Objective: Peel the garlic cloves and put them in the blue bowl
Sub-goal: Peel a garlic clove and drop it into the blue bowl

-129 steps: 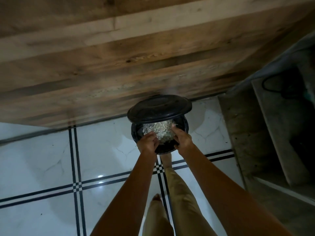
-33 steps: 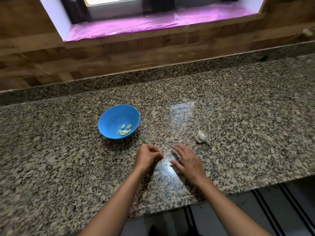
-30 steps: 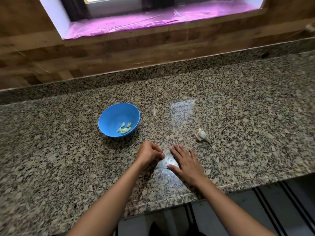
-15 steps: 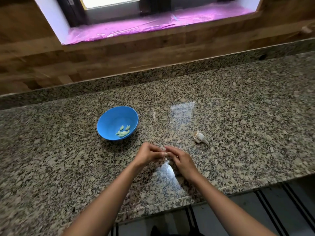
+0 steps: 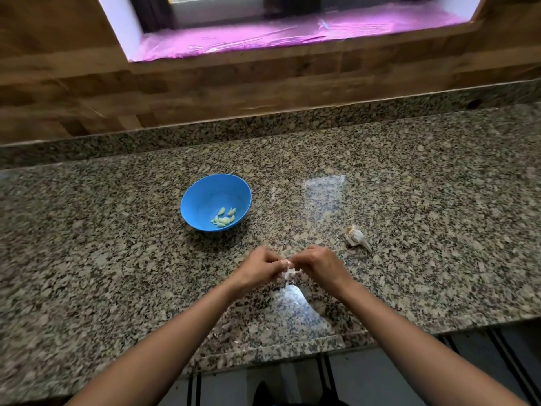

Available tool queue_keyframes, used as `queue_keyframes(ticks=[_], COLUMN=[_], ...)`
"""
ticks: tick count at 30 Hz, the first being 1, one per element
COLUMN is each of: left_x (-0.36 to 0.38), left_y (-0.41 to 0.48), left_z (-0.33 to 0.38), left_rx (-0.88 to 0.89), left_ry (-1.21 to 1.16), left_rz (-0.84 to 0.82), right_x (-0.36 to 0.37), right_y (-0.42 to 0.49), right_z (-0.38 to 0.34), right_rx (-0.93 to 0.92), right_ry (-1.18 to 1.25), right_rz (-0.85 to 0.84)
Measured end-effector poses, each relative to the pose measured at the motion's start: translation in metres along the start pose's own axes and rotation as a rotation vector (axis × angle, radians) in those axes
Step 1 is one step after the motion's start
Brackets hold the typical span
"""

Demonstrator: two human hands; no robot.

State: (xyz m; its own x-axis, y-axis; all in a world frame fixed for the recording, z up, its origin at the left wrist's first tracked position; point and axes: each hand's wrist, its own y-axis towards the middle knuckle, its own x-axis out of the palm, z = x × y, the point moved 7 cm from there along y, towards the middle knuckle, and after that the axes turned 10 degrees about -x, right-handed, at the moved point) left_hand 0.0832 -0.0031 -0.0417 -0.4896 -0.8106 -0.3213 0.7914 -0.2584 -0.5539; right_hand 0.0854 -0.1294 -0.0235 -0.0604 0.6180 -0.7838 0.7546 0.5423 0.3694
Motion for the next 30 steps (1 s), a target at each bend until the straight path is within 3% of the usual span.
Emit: queue_keyframes(ticks=[2, 3, 4, 5, 6, 8, 9, 11, 13, 15, 17, 18, 23, 28, 30], left_x=[0.007, 0.008, 0.006, 0.001, -0.007, -0.017, -0.016, -0.012, -0.011, -0.008, -0.003, -0.006, -0.018, -0.021, -0.02], left_y=[-0.002, -0.003, -0.002, 0.0, 0.0, -0.013, -0.019, -0.019, -0.012, -0.001, 0.001, 0.0, -0.011, -0.019, -0.023], left_z=[-0.014, -0.018, -0.018, -0.015, -0.008, 0.011, 0.013, 0.009, 0.003, -0.016, -0.025, -0.023, -0.007, 0.002, 0.008], left_rx=[-0.232, -0.286, -0.248, -0.12, 0.069, 0.52, 0.693, 0.818, 0.585, 0.18, -0.01, -0.009, 0.13, 0.27, 0.331], left_ry=[-0.453, -0.553, -0.53, -0.363, -0.093, 0.392, 0.527, 0.635, 0.485, -0.024, -0.456, -0.5, -0.285, 0.184, 0.255], left_rz=[-0.162, -0.176, -0.142, -0.049, 0.106, 0.462, 0.539, 0.543, 0.461, 0.243, 0.156, 0.197, 0.393, 0.535, 0.572], right_x=[-0.004, -0.004, -0.002, -0.002, 0.003, 0.025, 0.033, 0.038, 0.031, 0.025, 0.023, 0.022, 0.021, 0.019, 0.015], right_y=[0.006, 0.01, 0.014, 0.017, 0.016, -0.002, -0.01, -0.016, -0.011, -0.004, 0.0, 0.001, -0.003, -0.005, -0.003], right_z=[-0.011, -0.013, -0.012, -0.008, 0.002, 0.007, 0.003, -0.002, 0.003, 0.011, 0.013, 0.011, 0.004, 0.004, 0.002], right_rx=[-0.207, -0.243, -0.201, -0.066, 0.157, 0.643, 0.796, 0.835, 0.675, 0.546, 0.558, 0.581, 0.734, 0.712, 0.69], right_ry=[-0.242, -0.328, -0.347, -0.261, -0.044, 0.761, 1.068, 1.253, 0.933, 0.5, 0.491, 0.558, 0.95, 0.875, 0.841], right_rz=[0.018, 0.02, -0.007, -0.043, -0.11, -0.207, -0.199, -0.174, -0.166, -0.142, -0.039, 0.015, 0.13, 0.104, 0.105])
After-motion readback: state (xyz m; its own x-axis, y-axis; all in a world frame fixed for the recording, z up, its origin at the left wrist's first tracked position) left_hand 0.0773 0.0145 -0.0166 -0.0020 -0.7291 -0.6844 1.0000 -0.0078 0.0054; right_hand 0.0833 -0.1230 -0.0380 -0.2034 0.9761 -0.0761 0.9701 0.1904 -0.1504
